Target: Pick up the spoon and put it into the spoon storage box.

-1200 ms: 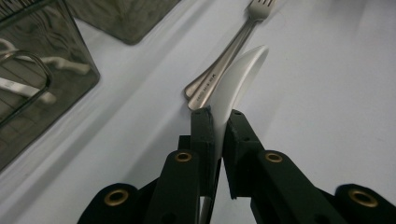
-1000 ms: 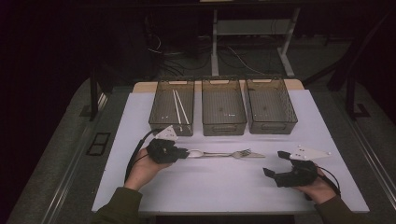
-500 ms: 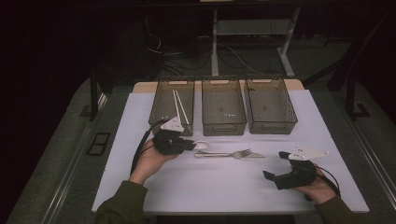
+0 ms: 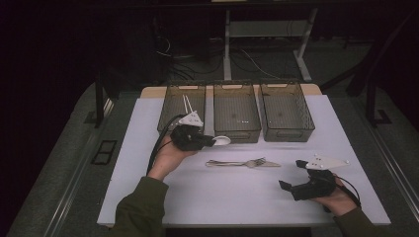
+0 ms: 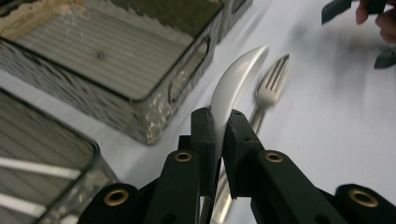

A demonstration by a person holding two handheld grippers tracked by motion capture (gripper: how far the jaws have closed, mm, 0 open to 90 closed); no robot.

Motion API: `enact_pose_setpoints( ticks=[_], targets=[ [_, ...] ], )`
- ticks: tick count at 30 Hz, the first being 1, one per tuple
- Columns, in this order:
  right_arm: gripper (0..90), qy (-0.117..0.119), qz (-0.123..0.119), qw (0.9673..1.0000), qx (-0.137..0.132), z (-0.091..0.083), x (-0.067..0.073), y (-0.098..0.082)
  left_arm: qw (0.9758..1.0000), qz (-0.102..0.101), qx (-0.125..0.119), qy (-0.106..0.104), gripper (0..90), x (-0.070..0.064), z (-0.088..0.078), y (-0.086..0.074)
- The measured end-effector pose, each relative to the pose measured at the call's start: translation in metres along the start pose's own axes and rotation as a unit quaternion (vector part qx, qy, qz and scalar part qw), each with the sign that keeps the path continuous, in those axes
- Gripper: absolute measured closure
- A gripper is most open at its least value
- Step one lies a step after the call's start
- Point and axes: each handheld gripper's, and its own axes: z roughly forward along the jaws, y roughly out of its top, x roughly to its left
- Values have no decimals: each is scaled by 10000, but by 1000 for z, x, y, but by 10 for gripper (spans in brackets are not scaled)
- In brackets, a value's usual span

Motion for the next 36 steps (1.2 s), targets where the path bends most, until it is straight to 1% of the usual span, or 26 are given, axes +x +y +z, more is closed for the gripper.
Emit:
enact_pose_setpoints(
  ticks=[2,5,6,8,11,12,13,14,15,21,23,24,26,29,32,34,36],
  targets=[
    [14,2,9,10000,0,0,0,0,10000,29,12,45,823,2,2,6],
    [14,-7,6,10000,-14,0,0,0,10000,32,-9,35,823,6,4,16],
    [14,-9,3,10000,-18,0,0,0,10000,85,-14,45,822,7,5,19],
    [14,-12,1,10000,-18,0,0,0,9999,106,-11,53,822,10,7,25],
    [14,-7,-7,10000,-32,-1,0,0,9999,91,-73,50,822,13,11,33],
    [14,-3,-10,10000,-39,-1,0,0,9999,101,-74,59,823,14,13,36],
    [14,-5,1,10000,-42,-1,0,0,9999,138,-24,89,823,15,14,39],
    [14,-4,10,10000,-42,-2,0,0,9998,167,-37,106,822,16,16,42],
    [14,-2,19,10000,-50,-2,0,0,9998,151,-62,96,823,17,18,45],
    [14,17,66,9999,-94,-3,0,0,9995,244,-25,219,822,25,32,64],
    [14,19,77,9999,-97,-3,-1,0,9994,270,11,229,822,29,37,69],
    [14,21,77,9999,-107,-3,-1,0,9994,242,-10,262,822,31,40,71],
    [14,20,85,9999,-116,-3,-1,0,9993,238,32,275,822,35,45,75],
    [14,41,103,9999,-127,-4,-1,1,9996,81,-32,256,822,38,57,79],
    [14,37,90,9999,-137,-4,-2,0,9996,52,41,257,822,40,69,81],
    [14,32,114,9998,-147,-4,-2,0,9995,98,158,247,822,42,77,82],
    [14,41,119,9998,-138,-5,-2,0,9993,-7,248,281,822,42,86,81]
  ],
)
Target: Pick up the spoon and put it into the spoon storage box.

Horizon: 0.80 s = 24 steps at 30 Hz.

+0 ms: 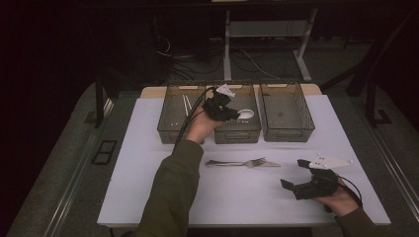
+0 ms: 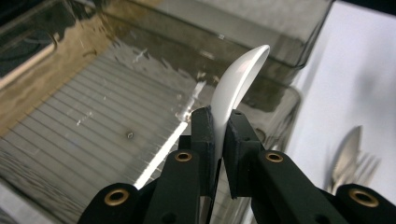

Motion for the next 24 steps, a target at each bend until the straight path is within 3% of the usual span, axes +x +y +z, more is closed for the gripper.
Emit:
enact_pose_setpoints(
  ticks=[1,3,4,6,13,18,24],
  targets=[
    [14,-8,-10,10000,-11,0,0,0,10000,-65,4,13,821,0,5,0],
    [14,-1,-18,10000,-24,0,-1,0,9999,10,146,-1,821,1,11,2],
    [14,-9,-23,10000,-27,0,0,0,9999,-87,116,22,822,-1,15,2],
    [14,-5,-26,10000,-36,-1,0,0,9993,68,368,23,821,0,19,4],
    [14,9,1,10000,-48,-1,-1,0,9978,-4,668,55,821,-2,38,2],
    [14,14,11,10000,-55,-2,-1,0,9966,-42,818,-20,820,-3,45,0],
    [14,21,32,10000,-45,-2,-1,0,9964,-211,818,-96,815,-1,46,-1]
  ],
)
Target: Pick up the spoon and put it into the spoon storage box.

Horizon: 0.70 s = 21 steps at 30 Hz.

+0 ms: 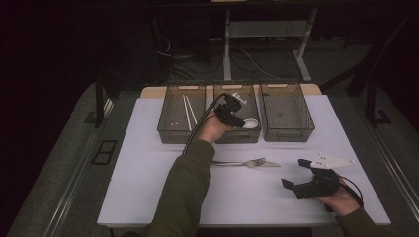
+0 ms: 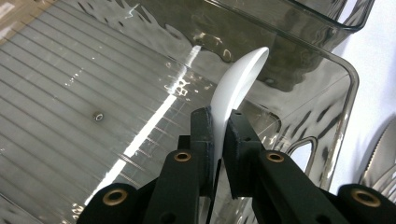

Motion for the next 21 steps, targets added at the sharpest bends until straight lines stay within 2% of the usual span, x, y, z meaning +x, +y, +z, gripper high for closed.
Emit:
enact_pose_setpoints(
  ticks=[8,12,13,16,18,21],
  targets=[
    [14,-9,-14,10000,0,0,0,0,10000,-4,-77,-15,769,-2,-1,0],
    [14,-19,-28,10000,-7,0,0,0,9997,-54,-241,9,724,-3,-3,0],
    [14,-20,-29,10000,-12,0,0,0,9998,29,-210,3,711,-2,-6,1],
    [14,-15,-30,10000,-9,0,-1,0,9994,51,-319,-102,648,-4,-12,1],
    [14,-16,-35,10000,-4,0,-1,0,9989,23,-433,-150,597,-6,-17,1],
    [14,-27,-33,10000,4,0,-1,0,9979,146,-597,-189,544,-6,-29,0]
  ],
)
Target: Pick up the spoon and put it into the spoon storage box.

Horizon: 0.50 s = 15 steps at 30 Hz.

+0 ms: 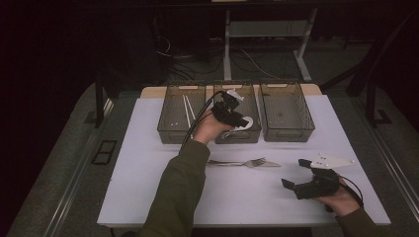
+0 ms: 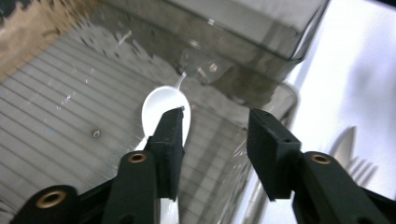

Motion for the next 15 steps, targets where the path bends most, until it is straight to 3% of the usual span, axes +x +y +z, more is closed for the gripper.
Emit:
enact_pose_setpoints(
  ticks=[5,8,10,15],
  targets=[
    [14,-8,-10,10000,11,0,0,0,9992,-83,-367,-153,488,-6,-21,-3],
    [14,-9,-11,10000,16,0,0,0,9991,30,-403,-127,457,-11,-32,-5],
    [14,-18,-5,10000,17,0,0,0,9987,-57,-469,-196,443,-16,-37,-8],
    [14,-34,-16,10000,27,1,0,0,9980,98,-565,-277,427,-26,-50,-15]
  ],
)
